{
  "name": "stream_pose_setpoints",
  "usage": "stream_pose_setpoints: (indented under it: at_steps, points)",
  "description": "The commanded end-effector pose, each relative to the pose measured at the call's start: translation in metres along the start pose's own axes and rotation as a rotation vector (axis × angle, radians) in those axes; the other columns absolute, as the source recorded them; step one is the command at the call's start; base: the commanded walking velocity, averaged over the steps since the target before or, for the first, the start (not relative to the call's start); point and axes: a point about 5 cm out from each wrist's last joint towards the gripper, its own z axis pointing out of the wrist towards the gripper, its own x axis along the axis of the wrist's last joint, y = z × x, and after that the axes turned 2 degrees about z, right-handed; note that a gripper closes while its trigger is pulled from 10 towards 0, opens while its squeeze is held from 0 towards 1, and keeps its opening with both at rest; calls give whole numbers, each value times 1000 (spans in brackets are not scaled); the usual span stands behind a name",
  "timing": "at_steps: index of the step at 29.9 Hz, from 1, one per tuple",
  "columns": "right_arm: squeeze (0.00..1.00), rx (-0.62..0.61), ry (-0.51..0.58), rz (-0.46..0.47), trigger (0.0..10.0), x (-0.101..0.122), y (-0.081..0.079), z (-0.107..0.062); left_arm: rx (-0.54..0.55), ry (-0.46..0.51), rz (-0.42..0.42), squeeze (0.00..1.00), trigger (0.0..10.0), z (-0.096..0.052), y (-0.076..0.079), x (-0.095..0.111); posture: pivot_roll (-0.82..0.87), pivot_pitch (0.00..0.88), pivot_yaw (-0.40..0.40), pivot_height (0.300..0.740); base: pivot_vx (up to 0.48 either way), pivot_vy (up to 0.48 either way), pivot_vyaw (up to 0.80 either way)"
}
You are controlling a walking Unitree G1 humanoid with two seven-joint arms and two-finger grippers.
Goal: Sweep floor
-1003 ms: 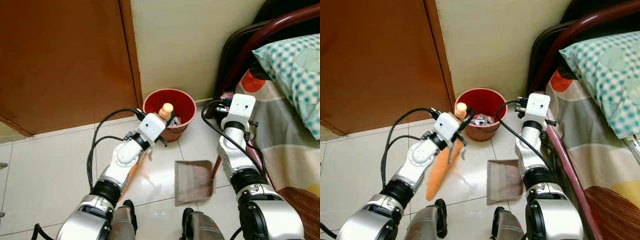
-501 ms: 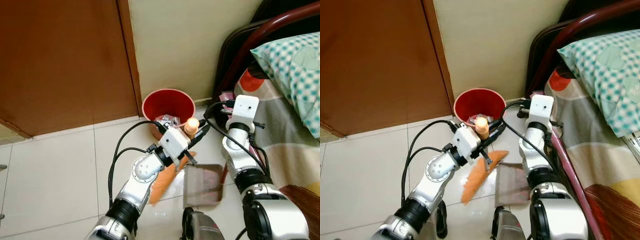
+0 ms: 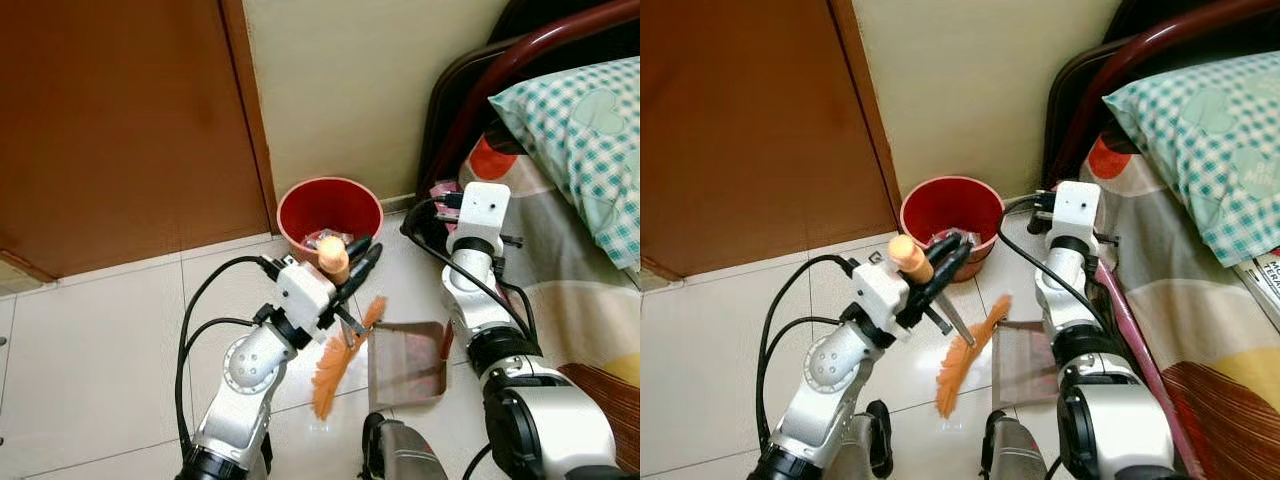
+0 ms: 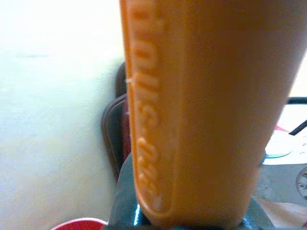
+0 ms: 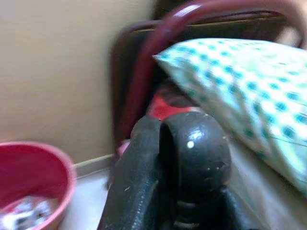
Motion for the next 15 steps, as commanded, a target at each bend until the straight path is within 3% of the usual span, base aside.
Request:
stream_pose_setpoints:
  at_steps: [1,3,11,15]
  points:
    - [0,49,-32,1,10000,-5,-4,-1,31,-67,-1,0,10000,-14,-6,-7,74,210,-31,740,0,0,0]
    - [0,140,-60,21,10000,-7,-10,-3,60,-104,11,0,10000,-27,-13,-6,72,200,-38,740,0,0,0]
    - [0,377,-119,20,10000,-19,-15,-10,103,-205,31,0,10000,-48,-22,-2,54,173,-49,740,0,0,0]
    - [0,500,-83,40,10000,-17,-13,-15,167,-267,124,0,10000,-61,-36,-10,35,151,-49,740,0,0,0]
